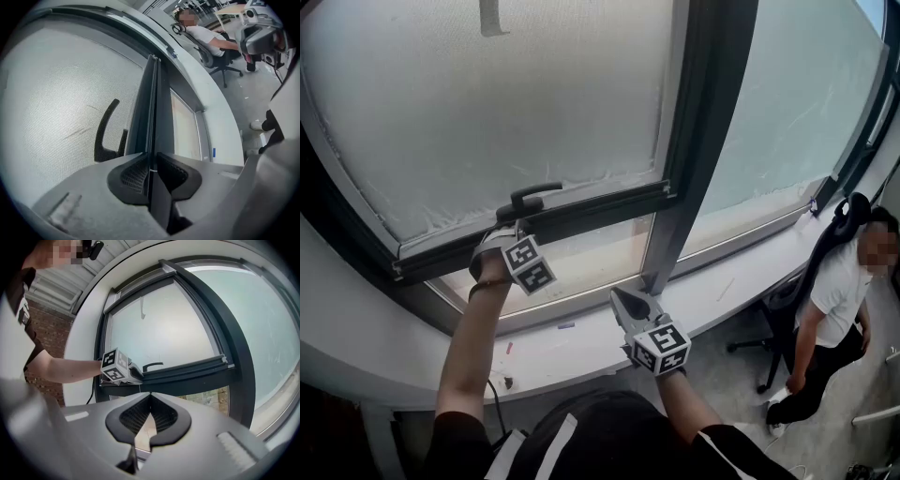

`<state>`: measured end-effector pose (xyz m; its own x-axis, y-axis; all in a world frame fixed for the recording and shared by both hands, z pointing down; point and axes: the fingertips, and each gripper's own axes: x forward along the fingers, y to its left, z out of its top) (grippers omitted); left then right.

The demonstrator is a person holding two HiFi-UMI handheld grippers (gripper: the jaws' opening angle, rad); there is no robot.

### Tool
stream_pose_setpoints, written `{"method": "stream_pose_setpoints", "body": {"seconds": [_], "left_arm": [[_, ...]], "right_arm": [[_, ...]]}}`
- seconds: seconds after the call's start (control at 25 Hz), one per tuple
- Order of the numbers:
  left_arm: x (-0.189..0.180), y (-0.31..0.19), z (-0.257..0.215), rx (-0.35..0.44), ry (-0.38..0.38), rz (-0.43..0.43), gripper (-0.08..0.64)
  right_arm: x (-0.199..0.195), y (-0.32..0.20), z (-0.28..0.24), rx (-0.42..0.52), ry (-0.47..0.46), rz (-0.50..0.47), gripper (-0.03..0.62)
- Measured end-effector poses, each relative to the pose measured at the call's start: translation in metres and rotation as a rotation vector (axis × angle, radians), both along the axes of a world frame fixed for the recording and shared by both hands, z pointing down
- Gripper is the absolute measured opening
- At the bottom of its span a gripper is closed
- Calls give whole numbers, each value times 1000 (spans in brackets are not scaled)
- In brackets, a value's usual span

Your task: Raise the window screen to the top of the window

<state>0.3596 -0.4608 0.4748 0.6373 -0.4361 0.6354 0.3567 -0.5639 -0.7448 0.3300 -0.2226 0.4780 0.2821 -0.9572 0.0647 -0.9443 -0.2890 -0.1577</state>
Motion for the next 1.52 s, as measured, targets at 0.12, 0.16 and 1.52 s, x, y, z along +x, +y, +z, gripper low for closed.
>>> {"method": "stream_pose_setpoints", "body": {"seconds": [0.12, 0.16, 1.52], "left_arm": [[-1, 0, 0, 11, 3, -2, 64], [-2, 0, 0, 25, 15, -1, 64], [-6, 1, -4, 57, -2, 37, 29]], "right_arm": [[4, 8, 1, 5, -17, 23, 6], [5, 10, 3, 3, -23, 27, 6], [-30, 56, 53, -68, -161, 44, 6]]}}
